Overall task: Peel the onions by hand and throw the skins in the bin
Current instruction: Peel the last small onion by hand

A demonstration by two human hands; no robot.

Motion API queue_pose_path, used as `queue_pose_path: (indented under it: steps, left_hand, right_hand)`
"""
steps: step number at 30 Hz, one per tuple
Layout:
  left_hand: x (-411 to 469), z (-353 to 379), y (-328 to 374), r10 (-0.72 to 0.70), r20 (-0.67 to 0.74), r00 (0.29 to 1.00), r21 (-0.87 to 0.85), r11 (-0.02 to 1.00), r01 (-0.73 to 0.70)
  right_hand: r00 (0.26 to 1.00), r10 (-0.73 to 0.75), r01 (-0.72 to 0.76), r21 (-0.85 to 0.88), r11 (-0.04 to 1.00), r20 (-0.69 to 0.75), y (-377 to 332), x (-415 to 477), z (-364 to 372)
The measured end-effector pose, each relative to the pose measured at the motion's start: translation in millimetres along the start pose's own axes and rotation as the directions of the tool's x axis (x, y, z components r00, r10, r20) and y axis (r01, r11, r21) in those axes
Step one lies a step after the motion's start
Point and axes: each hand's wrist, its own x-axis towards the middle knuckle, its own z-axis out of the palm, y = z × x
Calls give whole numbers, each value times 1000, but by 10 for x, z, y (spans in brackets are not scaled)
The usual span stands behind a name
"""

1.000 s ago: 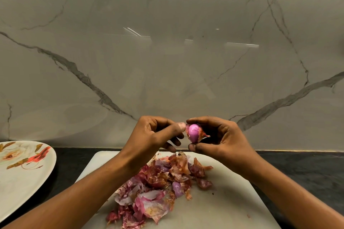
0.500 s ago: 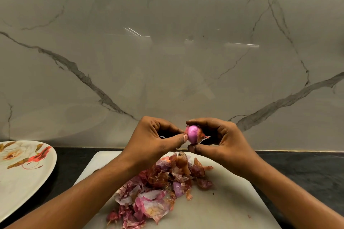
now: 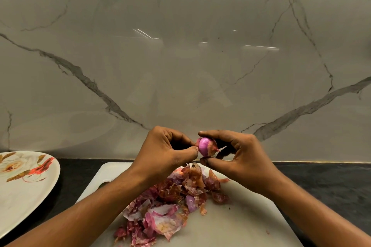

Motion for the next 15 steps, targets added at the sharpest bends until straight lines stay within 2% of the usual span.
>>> queue_pose_path:
  steps: [9,15]
  left_hand:
    - [23,-24,16,-25,-49,998,-67,998,22]
    - [26,-8,28,-45,-58,997,-121,992,38]
  right_hand:
    - [993,109,-118,323,939,44,-12,15,-9]
    - [980,173,-199,410,890,98,-3,18,-10]
